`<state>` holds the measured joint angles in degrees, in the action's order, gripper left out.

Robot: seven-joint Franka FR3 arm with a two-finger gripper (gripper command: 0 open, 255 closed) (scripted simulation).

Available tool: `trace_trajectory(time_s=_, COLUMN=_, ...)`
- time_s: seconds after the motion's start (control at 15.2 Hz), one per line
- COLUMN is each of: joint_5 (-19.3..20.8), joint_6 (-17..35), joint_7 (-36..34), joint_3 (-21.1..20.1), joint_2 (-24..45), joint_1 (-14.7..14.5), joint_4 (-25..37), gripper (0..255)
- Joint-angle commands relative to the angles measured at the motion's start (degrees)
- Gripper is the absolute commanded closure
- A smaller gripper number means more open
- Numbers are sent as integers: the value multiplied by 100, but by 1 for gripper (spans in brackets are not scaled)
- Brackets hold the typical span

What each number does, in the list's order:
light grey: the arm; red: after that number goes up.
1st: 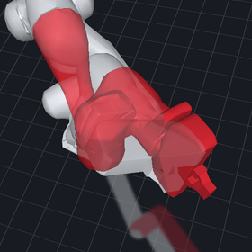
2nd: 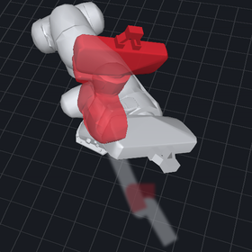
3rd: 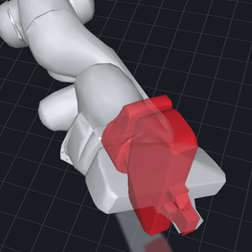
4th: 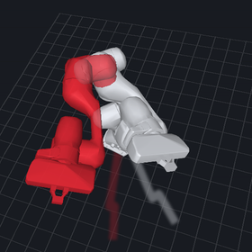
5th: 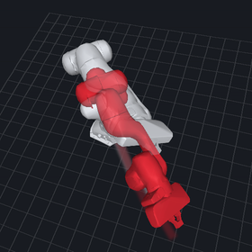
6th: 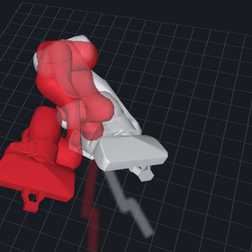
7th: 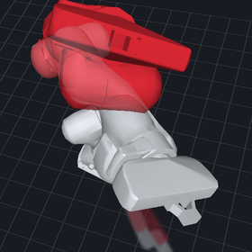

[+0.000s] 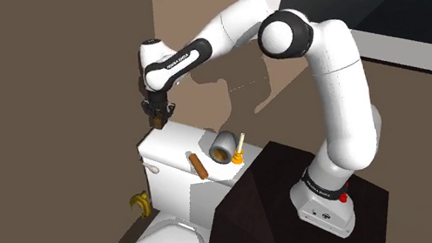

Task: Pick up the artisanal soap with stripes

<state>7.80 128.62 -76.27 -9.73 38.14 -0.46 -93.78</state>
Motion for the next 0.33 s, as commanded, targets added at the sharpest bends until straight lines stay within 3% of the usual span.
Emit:
trace_trajectory(time_s=0.0, joint_5=-17, joint_6=-101, joint_7=8, joint_3=-14, joint_2=-97, joint_1=7, joint_4=4, gripper=255)
trace_trajectory(time_s=0.26, joint_5=-36, joint_6=-214, joint_7=19, joint_3=-28, joint_2=-197, joint_1=16, joint_4=18, gripper=255)
